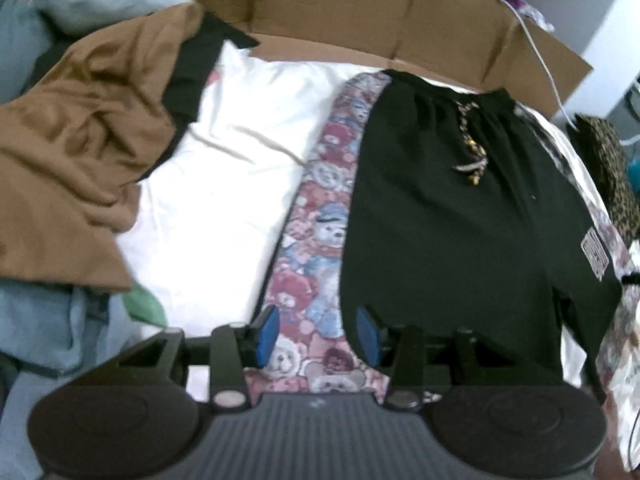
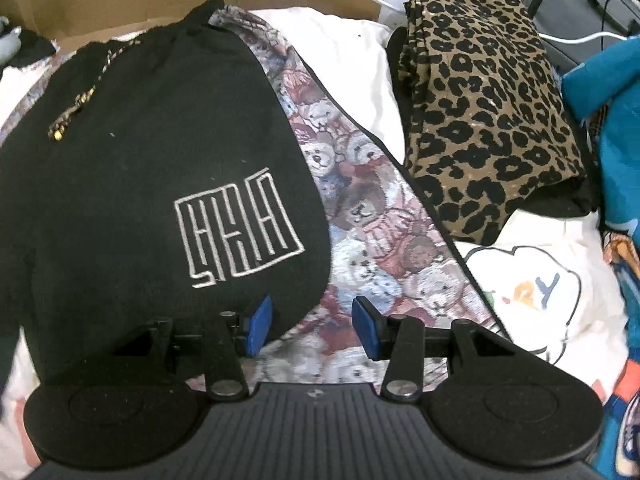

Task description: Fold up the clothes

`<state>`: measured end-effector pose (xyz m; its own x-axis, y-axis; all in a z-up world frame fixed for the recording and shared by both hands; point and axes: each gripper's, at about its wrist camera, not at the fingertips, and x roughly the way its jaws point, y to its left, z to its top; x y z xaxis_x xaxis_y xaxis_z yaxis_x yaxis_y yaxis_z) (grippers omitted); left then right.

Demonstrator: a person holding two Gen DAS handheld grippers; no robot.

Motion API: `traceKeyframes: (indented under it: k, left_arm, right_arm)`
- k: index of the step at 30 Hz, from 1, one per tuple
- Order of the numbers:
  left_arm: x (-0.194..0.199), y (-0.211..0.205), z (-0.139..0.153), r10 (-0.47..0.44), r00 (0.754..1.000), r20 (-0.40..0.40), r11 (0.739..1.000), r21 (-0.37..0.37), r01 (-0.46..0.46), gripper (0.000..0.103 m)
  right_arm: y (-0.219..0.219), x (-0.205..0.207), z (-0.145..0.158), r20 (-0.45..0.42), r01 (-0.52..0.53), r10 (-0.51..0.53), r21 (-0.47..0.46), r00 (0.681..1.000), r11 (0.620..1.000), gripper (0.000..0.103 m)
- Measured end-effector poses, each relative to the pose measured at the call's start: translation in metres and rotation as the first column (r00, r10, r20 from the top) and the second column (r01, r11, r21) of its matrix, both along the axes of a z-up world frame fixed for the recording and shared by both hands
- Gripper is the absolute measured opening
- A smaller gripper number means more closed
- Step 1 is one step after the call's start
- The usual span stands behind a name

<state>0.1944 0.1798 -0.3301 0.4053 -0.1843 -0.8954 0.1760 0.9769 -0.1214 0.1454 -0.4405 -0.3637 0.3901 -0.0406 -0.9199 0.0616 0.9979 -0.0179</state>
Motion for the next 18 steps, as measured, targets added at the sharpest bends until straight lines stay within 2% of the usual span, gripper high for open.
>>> traceKeyframes:
  k: [5, 10, 15, 18]
  left_arm:
    - [0.000, 0.019, -0.012, 0.048, 0.999, -0.022, 0.998, 0.027, -0.048, 0.036]
    - [-0.007, 0.031, -0.026, 0.058, 0.996, -0.063, 0.997, 0.050, -0.055, 0.036]
    - [-0.010, 0.039, -0.050, 0.072, 0.987, -0.144, 0.990, 0.131, -0.053, 0.036]
    - [-0.011, 0.047, -0.063, 0.095, 0.978, -0.186, 0.989, 0.128, -0.072, 0.035]
  right_arm:
    - [0.007, 0.000, -0.013, -0.026, 0.048, -0.047, 0.033, 0.999, 0.998, 0.052]
    - [0.010, -0.008, -0.026, -0.043, 0.050, -0.049, 0.023, 0.998, 0.998, 0.052]
    - [0.014, -0.009, -0.025, -0.054, 0.037, -0.037, -0.002, 0.998, 0.999, 0.052]
    - [0.016, -0.008, -0.021, -0.054, 0.052, -0.052, -0.014, 0.997, 0.999, 0.052]
